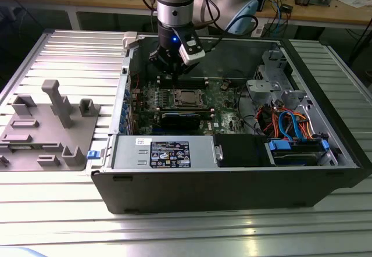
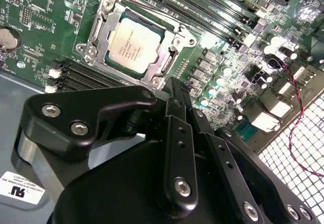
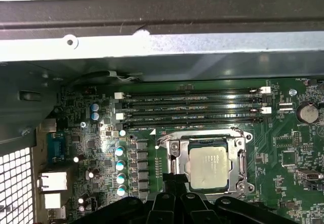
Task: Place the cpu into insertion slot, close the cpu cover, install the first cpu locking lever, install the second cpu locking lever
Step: 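Install the first cpu locking lever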
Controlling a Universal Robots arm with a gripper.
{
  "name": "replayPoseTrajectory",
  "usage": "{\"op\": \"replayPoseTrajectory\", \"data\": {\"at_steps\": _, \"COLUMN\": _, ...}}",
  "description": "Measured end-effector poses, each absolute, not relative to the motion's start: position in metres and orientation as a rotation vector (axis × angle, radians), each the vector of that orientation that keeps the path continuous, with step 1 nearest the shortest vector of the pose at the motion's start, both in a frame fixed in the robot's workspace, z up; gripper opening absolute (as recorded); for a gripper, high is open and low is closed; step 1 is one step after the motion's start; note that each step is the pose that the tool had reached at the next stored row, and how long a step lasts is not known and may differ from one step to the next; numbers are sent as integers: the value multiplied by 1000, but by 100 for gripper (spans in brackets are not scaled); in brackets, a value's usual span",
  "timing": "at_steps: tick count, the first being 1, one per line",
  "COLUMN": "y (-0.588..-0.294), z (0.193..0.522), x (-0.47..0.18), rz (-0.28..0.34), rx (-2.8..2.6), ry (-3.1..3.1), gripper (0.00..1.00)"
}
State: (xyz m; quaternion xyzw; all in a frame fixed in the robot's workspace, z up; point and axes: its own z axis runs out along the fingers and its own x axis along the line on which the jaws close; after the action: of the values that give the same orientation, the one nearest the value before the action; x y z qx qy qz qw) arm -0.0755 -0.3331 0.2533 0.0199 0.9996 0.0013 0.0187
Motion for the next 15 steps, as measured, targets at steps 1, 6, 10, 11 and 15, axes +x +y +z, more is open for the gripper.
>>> {"op": "replayPoseTrajectory", "data": {"at_steps": 1, "y": -333, "z": 253, "x": -76, "rz": 4, "rx": 62, "ry": 3104, "gripper": 11}}
{"op": "replayPoseTrajectory", "data": {"at_steps": 6, "y": -333, "z": 253, "x": -76, "rz": 4, "rx": 62, "ry": 3104, "gripper": 11}}
{"op": "replayPoseTrajectory", "data": {"at_steps": 10, "y": -333, "z": 253, "x": -84, "rz": 4, "rx": 62, "ry": 3104, "gripper": 11}}
{"op": "replayPoseTrajectory", "data": {"at_steps": 11, "y": -333, "z": 253, "x": -85, "rz": 4, "rx": 62, "ry": 3104, "gripper": 11}}
{"op": "replayPoseTrajectory", "data": {"at_steps": 15, "y": -329, "z": 256, "x": -94, "rz": 3, "rx": 62, "ry": 3104, "gripper": 11}}
